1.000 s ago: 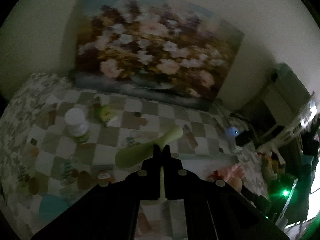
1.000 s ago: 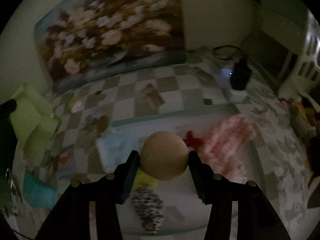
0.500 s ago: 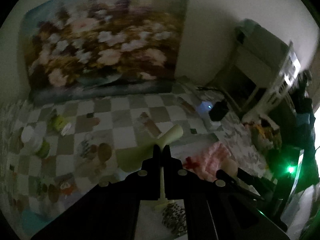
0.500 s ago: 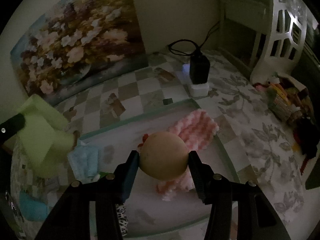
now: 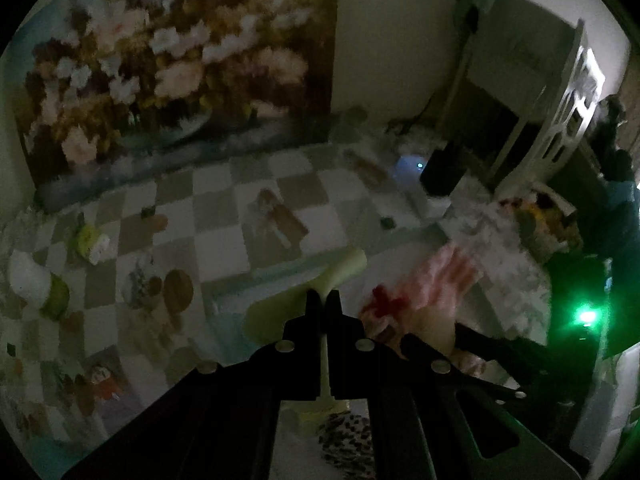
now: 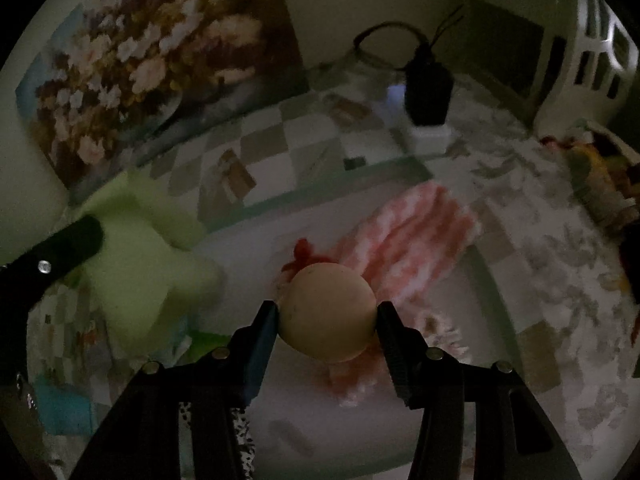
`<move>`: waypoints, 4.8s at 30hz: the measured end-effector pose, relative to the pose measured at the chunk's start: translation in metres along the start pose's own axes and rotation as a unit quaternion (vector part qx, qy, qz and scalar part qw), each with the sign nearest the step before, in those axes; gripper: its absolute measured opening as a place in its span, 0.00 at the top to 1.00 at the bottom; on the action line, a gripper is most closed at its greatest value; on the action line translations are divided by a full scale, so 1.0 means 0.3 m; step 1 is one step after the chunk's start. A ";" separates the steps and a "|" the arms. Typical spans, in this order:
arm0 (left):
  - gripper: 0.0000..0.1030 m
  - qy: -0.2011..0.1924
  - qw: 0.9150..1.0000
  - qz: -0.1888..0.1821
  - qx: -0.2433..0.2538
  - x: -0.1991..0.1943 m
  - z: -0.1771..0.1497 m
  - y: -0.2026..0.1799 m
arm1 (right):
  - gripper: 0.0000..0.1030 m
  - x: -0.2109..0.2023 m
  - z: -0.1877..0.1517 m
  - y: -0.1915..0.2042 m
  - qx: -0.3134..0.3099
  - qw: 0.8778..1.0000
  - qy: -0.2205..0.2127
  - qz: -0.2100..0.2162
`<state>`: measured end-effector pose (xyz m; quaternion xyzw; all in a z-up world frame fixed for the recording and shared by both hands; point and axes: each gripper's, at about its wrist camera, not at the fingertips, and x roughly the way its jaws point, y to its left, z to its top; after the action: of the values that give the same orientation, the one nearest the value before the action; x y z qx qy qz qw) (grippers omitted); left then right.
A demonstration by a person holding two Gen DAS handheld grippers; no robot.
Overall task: Organize soft objects
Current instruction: 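Release the light-green cloth into the tray with the left tool while the right tool releases the orange ball, then move the left tool to the cartoon snack packet while the right tool moves to the green tissue pack, then grasp the cartoon snack packet with the left tool while the right tool grasps the green tissue pack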
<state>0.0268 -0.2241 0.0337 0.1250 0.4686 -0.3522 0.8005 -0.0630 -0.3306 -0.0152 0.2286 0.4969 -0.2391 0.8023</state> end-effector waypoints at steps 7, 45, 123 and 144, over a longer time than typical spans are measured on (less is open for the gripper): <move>0.98 0.055 0.998 0.018 -0.010 0.123 -0.049 0.027 | 0.47 0.041 -0.023 0.043 -0.029 0.999 0.019 -0.003; 0.05 0.109 0.959 0.125 -0.231 0.067 -0.110 0.538 | 0.00 0.034 -0.033 0.088 -0.059 0.997 0.010 -0.040; 0.50 0.099 0.918 0.185 -0.336 -0.029 -0.212 0.990 | 0.00 0.215 0.158 0.767 -0.172 0.985 0.008 0.015; 0.51 -0.027 0.888 0.171 -0.427 -0.193 -0.186 1.173 | 0.11 0.459 0.257 1.135 -0.234 0.968 0.039 0.083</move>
<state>0.2114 0.0849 0.0068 -0.1600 0.5233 0.0208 0.8368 0.2521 -0.1327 -0.0649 0.0838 0.5491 -0.0400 0.8306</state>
